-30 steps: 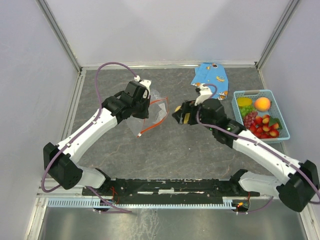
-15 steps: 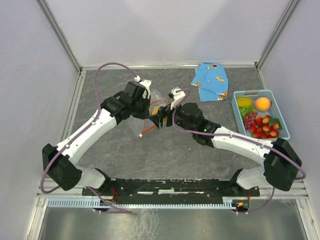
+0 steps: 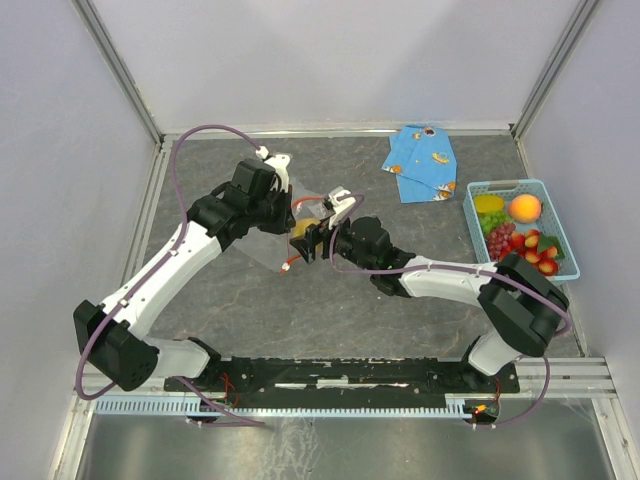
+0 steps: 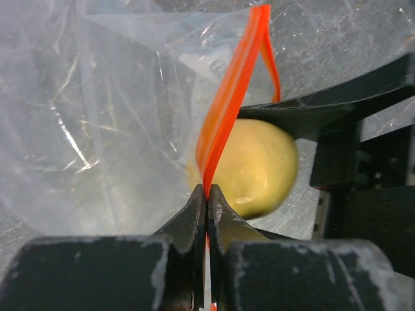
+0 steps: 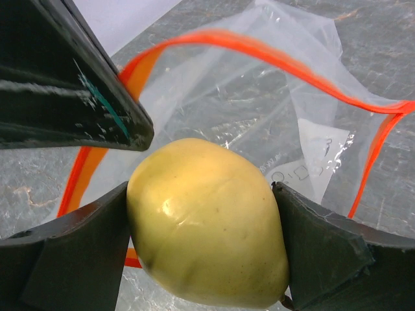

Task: Place the food in the zip-top bag and seal the zipper
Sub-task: Place the fake fruit in the zipper food storage bag.

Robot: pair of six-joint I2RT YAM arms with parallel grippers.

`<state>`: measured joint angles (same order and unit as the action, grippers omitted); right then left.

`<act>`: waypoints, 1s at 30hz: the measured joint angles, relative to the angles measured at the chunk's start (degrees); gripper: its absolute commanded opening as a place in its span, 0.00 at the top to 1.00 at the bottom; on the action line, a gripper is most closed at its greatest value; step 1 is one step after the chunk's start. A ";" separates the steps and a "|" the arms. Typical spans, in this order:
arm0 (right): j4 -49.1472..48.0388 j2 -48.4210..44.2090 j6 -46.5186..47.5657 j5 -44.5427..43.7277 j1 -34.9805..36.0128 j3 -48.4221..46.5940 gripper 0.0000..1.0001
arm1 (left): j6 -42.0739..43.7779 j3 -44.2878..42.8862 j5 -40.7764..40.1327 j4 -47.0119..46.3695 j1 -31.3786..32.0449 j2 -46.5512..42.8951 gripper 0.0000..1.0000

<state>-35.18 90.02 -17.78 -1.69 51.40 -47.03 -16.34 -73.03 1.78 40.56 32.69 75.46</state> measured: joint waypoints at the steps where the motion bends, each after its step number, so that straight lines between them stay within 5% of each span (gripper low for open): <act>1: -0.48 0.72 -0.15 0.11 0.04 0.02 0.26 | -0.02 0.07 0.72 -0.42 -0.35 -0.09 0.97; 10: -7.56 5.51 -3.72 0.44 1.27 -0.68 0.20 | 0.00 0.31 5.22 -1.73 -0.74 -0.13 0.97; 19: -10.01 10.01 -7.39 -0.15 2.38 -2.67 0.01 | 0.00 0.37 6.36 -1.79 -0.74 -0.13 0.97; 30: -3.43 3.63 -6.34 -1.79 2.40 -2.67 0.01 | -0.02 0.42 6.32 -2.19 -0.74 -0.13 0.97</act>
<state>-38.61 93.65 -24.12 -3.49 53.80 -49.69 -16.36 -72.62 8.10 38.37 31.94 75.33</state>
